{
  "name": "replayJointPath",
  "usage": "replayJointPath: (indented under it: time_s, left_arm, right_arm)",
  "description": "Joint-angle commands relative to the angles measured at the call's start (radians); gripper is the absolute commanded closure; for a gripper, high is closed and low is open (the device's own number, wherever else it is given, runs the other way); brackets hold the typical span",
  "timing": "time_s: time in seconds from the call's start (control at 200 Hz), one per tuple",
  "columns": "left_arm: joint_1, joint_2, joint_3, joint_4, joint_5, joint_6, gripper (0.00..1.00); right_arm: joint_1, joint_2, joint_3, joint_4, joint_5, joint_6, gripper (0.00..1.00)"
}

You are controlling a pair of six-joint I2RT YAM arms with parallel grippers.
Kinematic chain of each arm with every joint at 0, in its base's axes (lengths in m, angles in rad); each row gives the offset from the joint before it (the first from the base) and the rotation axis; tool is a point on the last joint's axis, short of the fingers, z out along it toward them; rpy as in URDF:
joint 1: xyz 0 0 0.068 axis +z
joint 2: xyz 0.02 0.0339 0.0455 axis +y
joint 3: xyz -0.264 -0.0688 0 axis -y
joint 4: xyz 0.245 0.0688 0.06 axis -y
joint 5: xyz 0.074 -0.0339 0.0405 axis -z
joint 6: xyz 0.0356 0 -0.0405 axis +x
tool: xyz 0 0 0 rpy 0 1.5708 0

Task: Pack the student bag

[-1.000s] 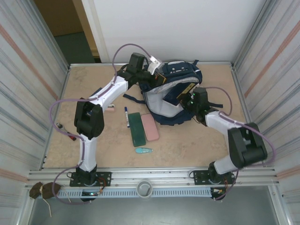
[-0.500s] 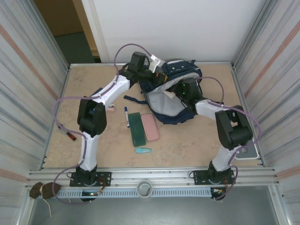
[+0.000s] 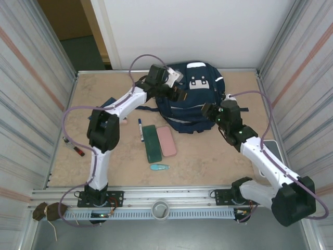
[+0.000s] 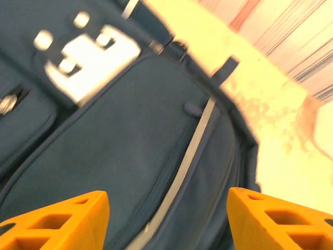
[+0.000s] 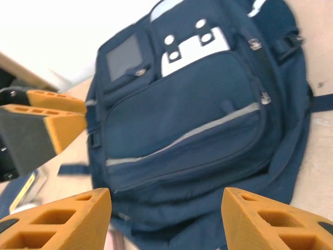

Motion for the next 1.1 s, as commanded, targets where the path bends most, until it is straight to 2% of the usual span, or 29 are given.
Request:
replayJointPath:
  time_s: [0.0,0.045,0.13,0.22,0.346,0.451,0.566,0.741,0.862,0.967,1.092]
  left_arm:
    - [0.102,-0.225,-0.214,0.036,-0.227,-0.060,0.31]
    - [0.176,-0.299,-0.336,0.090,-0.250,-0.148,0.29]
    - [0.346,-0.387,-0.515,0.158,-0.226,-0.297,0.28]
    - [0.490,-0.417,-0.611,0.148,-0.221,-0.356,0.28]
    - [0.609,-0.412,-0.677,0.159,-0.241,-0.397,0.25]
    - [0.670,-0.330,-0.627,0.120,-0.210,-0.414,0.23]
    - [0.663,-0.250,-0.581,0.049,-0.191,-0.414,0.23]
    - [0.647,-0.269,-0.734,0.107,-0.187,-0.489,0.24]
    - [0.621,-0.333,-0.845,0.158,-0.175,-0.535,0.24]
    - [0.550,-0.413,-0.957,0.230,-0.155,-0.602,0.25]
    - [0.407,-0.517,-1.056,0.267,-0.186,-0.684,0.24]
  right_arm:
    - [0.090,0.021,0.057,-0.070,-0.011,-0.108,0.42]
    - [0.129,0.054,0.078,-0.066,-0.013,-0.116,0.41]
    - [0.193,0.138,0.121,-0.049,-0.021,-0.129,0.41]
    - [0.243,0.243,0.182,-0.045,-0.043,-0.136,0.40]
    - [0.294,0.371,0.259,-0.052,-0.051,-0.153,0.38]
    - [0.305,0.441,0.293,-0.050,-0.076,-0.154,0.38]
    - [0.306,0.474,0.299,-0.051,-0.088,-0.149,0.38]
    - [0.298,0.482,0.302,-0.065,-0.086,-0.149,0.37]
    - [0.289,0.475,0.302,-0.074,-0.100,-0.156,0.37]
    - [0.279,0.464,0.294,-0.081,-0.109,-0.159,0.37]
    - [0.257,0.449,0.288,-0.099,-0.135,-0.151,0.36]
